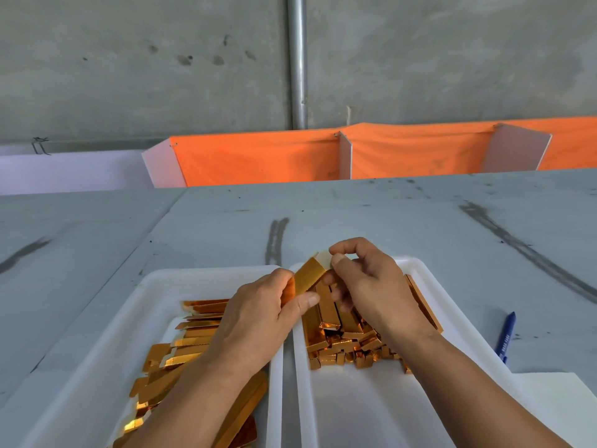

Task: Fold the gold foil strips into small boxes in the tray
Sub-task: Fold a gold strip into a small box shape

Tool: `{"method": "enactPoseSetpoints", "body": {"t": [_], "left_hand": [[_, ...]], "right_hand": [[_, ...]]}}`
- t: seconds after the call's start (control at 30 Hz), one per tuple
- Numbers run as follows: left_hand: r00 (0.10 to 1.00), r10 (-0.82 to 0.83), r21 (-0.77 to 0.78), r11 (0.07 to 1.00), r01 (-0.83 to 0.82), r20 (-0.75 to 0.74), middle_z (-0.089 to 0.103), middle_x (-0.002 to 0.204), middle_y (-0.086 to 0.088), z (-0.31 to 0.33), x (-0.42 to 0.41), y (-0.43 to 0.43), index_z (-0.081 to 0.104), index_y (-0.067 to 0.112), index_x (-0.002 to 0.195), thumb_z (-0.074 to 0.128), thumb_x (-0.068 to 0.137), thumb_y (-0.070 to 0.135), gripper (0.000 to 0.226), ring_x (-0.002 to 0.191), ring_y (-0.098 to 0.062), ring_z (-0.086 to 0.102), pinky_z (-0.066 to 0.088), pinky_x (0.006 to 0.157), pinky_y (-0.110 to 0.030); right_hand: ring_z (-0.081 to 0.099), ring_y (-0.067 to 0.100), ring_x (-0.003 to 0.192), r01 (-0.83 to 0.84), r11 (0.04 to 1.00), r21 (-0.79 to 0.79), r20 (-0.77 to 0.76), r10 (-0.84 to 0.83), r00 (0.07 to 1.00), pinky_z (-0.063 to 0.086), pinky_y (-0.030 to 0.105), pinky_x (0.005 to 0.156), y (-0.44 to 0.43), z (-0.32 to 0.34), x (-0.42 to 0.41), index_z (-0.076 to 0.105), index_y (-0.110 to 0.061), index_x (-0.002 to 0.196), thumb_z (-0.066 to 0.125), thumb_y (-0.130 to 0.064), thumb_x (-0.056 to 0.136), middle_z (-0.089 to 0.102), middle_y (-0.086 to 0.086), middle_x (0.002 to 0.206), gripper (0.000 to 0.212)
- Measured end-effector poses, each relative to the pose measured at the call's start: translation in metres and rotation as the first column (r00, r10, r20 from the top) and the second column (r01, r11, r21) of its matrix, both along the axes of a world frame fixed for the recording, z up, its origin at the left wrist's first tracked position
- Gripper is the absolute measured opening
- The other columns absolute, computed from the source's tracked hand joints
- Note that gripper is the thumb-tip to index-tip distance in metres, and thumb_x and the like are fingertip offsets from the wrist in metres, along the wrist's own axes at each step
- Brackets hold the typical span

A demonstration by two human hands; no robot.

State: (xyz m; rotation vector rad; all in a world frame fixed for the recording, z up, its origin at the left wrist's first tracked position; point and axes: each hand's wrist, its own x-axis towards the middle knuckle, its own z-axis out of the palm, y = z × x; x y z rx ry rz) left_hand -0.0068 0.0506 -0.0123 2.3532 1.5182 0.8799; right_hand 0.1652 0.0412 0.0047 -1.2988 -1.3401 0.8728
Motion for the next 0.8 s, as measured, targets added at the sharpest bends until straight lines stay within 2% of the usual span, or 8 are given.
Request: {"method": "enactPoseSetpoints", "body": {"t": [0.07,0.13,0.2,0.27,0.4,0.53,0.7,0.8], "left_hand": [[1.000,0.013,0.004,1.000,-0.013,0.006,0.044,0.067,0.013,-0.0003,0.0008,0.0002,0.040,0.032,0.085,0.032,0.076,0.070,0.040,0.061,-0.006,0.049,0.029,0.053,-0.011],[1.000,0.025,0.010,1.000,-0.025,0.000,0.045,0.068,0.013,-0.0008,0.0013,0.0010,0.042,0.031,0.087,0.030,0.077,0.070,0.042,0.061,-0.005,0.049,0.029,0.052,-0.011],[0.999,0.040,0.021,0.999,-0.040,-0.012,0.047,0.068,0.012,-0.0017,0.0012,0.0021,0.044,0.030,0.088,0.028,0.077,0.071,0.045,0.060,-0.005,0.050,0.029,0.052,-0.011],[0.999,0.047,0.026,0.999,-0.047,-0.025,0.047,0.068,0.011,-0.0022,0.0009,0.0029,0.042,0.031,0.085,0.027,0.078,0.071,0.043,0.060,-0.005,0.050,0.029,0.051,-0.011],[0.999,0.043,0.014,0.999,-0.043,-0.023,0.045,0.066,0.011,-0.0026,0.0013,0.0030,0.035,0.032,0.076,0.028,0.078,0.070,0.039,0.056,-0.005,0.047,0.028,0.048,-0.011],[0.998,0.048,0.034,0.998,-0.047,-0.042,0.044,0.066,0.012,-0.0038,0.0020,0.0027,0.035,0.032,0.077,0.028,0.078,0.071,0.039,0.056,-0.004,0.047,0.027,0.049,-0.010],[0.995,0.059,0.082,0.995,-0.052,-0.086,0.042,0.065,0.014,-0.0049,0.0033,0.0031,0.037,0.032,0.085,0.027,0.078,0.071,0.041,0.057,-0.003,0.047,0.027,0.049,-0.010],[0.993,0.041,0.102,0.994,-0.030,-0.106,0.040,0.066,0.014,-0.0058,0.0042,0.0020,0.034,0.033,0.086,0.026,0.077,0.072,0.041,0.058,-0.002,0.046,0.027,0.050,-0.011]], "right_hand": [[0.065,0.018,0.063,0.046,0.995,0.087,0.127,-0.057,0.990,0.055,0.032,0.054,-0.0007,-0.0017,0.0009,0.057,-0.035,0.098,0.053,-0.024,0.100,0.071,0.002,0.072,0.013],[0.063,0.021,0.067,0.066,0.985,0.159,0.172,-0.093,0.981,0.053,0.029,0.056,-0.0013,-0.0035,0.0011,0.057,-0.035,0.089,0.056,-0.021,0.097,0.067,0.003,0.071,0.016],[0.059,0.013,0.063,0.070,0.977,0.203,0.218,-0.115,0.969,0.048,0.017,0.052,-0.0013,-0.0055,0.0010,0.059,-0.033,0.084,0.060,-0.019,0.094,0.064,-0.003,0.069,0.017],[0.057,0.007,0.058,0.061,0.975,0.213,0.264,-0.117,0.957,0.045,0.012,0.052,-0.0013,-0.0072,-0.0004,0.063,-0.032,0.085,0.062,-0.020,0.093,0.063,-0.008,0.066,0.014],[0.063,0.000,0.068,0.062,0.972,0.228,0.308,-0.133,0.942,0.049,0.009,0.057,0.0003,-0.0098,-0.0023,0.063,-0.039,0.086,0.064,-0.024,0.094,0.065,-0.017,0.075,0.017],[0.061,-0.007,0.077,0.064,0.964,0.257,0.340,-0.152,0.928,0.049,0.007,0.062,0.0002,-0.0093,-0.0024,0.060,-0.041,0.085,0.064,-0.025,0.094,0.064,-0.020,0.080,0.019],[0.058,0.004,0.057,-0.020,0.982,0.190,0.380,-0.055,0.923,0.047,0.013,0.048,-0.0016,-0.0083,-0.0012,0.053,-0.037,0.096,0.058,-0.020,0.096,0.060,-0.011,0.065,0.017],[0.050,0.004,0.046,-0.076,0.988,0.133,0.362,0.023,0.932,0.042,0.014,0.044,-0.0027,-0.0067,-0.0002,0.050,-0.036,0.093,0.053,-0.017,0.096,0.057,-0.005,0.057,0.020]]}}
